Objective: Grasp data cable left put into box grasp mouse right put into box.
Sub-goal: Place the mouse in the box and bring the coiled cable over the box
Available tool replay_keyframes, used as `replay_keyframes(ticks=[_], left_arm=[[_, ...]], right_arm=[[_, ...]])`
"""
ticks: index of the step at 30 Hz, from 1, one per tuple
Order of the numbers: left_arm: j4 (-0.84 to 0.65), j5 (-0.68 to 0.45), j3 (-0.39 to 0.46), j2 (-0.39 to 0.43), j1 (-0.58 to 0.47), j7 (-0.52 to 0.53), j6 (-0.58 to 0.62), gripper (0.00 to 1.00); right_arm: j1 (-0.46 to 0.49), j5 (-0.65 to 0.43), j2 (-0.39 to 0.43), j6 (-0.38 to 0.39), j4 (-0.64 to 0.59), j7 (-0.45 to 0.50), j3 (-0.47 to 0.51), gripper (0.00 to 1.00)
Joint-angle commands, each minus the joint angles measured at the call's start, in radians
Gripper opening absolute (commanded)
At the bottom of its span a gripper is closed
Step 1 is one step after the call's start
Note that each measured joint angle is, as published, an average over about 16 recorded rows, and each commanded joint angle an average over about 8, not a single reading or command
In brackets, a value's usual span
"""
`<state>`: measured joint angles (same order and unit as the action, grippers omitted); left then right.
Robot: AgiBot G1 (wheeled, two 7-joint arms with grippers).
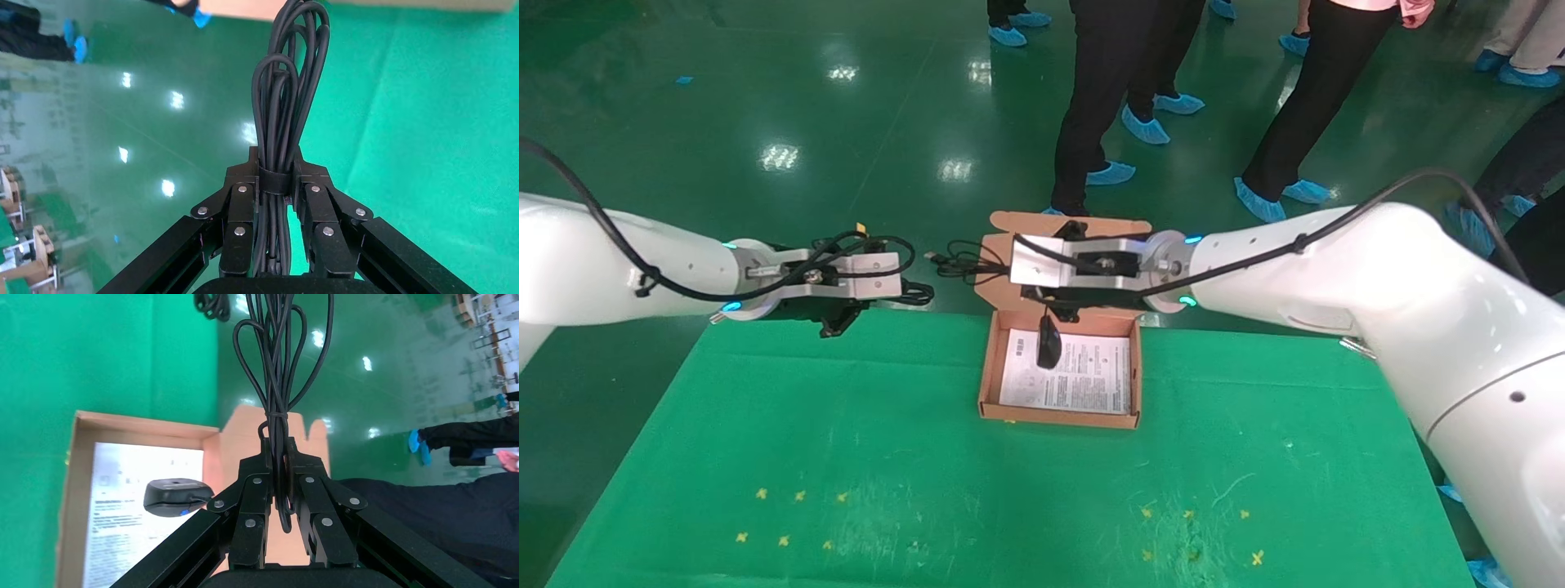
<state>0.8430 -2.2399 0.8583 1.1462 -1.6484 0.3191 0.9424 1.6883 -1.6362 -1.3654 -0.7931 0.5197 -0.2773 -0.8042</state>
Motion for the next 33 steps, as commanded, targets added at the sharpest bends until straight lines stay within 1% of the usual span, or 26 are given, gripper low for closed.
replay_keyframes(ticks=[1,10,16,23,24,31,32,33], left_arm=[[0.018,-0.018,0.005,-0.008,0.005,0.025,0.012,0.0],[0.07,-0.044,0.008,-0.02,0.017,0.07,0.027,0.0],[0.082,-0.05,0.008,-0.023,0.021,0.08,0.03,0.0],[0.087,-0.052,0.009,-0.025,0.022,0.085,0.032,0.0],[0.088,-0.053,0.009,-0.025,0.022,0.085,0.032,0.0],[0.09,-0.053,0.009,-0.025,0.023,0.086,0.032,0.0],[0.09,-0.053,0.009,-0.025,0.023,0.086,0.032,0.0],[0.09,-0.053,0.009,-0.025,0.023,0.086,0.033,0.0]], right_arm=[[-0.012,0.016,-0.002,0.014,0.007,0.009,-0.027,0.0],[-0.05,0.144,-0.004,0.095,0.015,0.079,-0.16,0.0],[-0.067,0.209,-0.003,0.141,-0.05,0.159,-0.234,0.0],[-0.074,0.241,-0.004,0.161,-0.109,0.258,-0.312,0.0],[-0.073,0.243,-0.004,0.161,-0.113,0.269,-0.322,0.05],[-0.066,0.251,-0.004,0.158,-0.122,0.317,-0.371,0.91],[-0.065,0.253,-0.003,0.157,-0.121,0.32,-0.374,0.99],[-0.065,0.254,-0.001,0.157,-0.12,0.321,-0.377,1.0]])
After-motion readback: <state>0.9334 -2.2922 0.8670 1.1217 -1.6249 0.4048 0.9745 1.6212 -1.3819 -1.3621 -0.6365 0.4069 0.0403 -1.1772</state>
